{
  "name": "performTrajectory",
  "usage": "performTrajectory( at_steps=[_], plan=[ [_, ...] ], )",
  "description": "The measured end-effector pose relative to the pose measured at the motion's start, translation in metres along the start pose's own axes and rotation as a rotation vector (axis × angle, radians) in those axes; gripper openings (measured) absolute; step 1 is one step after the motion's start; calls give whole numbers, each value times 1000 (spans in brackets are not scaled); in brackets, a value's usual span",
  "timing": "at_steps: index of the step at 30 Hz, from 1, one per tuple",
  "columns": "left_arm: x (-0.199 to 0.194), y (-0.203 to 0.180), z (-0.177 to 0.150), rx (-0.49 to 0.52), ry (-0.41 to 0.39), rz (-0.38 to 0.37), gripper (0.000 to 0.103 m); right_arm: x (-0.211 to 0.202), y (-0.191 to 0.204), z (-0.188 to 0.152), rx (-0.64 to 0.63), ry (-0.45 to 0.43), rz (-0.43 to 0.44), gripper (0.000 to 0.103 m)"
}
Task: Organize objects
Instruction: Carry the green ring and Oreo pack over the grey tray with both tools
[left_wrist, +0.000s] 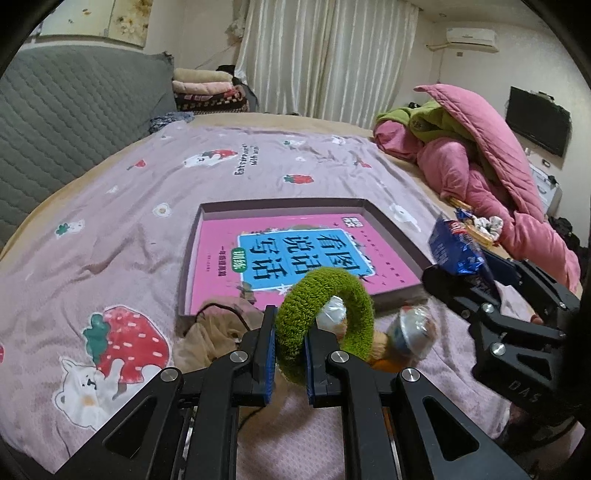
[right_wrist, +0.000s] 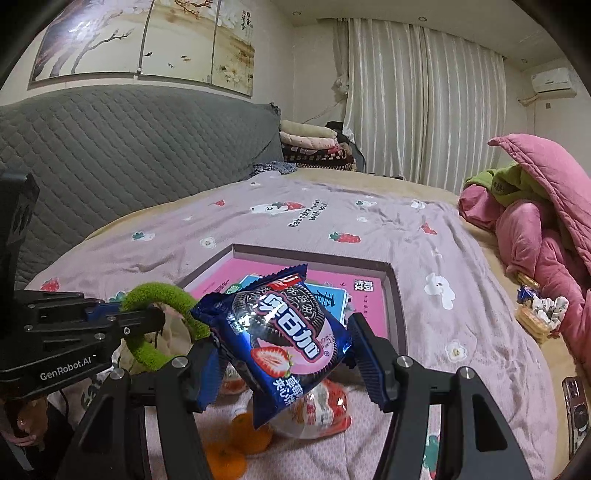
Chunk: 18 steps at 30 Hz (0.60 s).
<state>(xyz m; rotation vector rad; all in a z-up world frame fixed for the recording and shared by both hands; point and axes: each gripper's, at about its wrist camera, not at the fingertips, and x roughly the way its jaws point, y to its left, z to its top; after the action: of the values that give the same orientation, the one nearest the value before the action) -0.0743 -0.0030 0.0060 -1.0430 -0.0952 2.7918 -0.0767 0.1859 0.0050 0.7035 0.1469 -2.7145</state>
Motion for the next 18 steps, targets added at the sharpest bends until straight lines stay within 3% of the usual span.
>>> performTrajectory(
  at_steps=[18],
  plan=[
    [24,12,26,-1,-12,34,12,29,-6,24,-9,-28,9,62]
  ],
)
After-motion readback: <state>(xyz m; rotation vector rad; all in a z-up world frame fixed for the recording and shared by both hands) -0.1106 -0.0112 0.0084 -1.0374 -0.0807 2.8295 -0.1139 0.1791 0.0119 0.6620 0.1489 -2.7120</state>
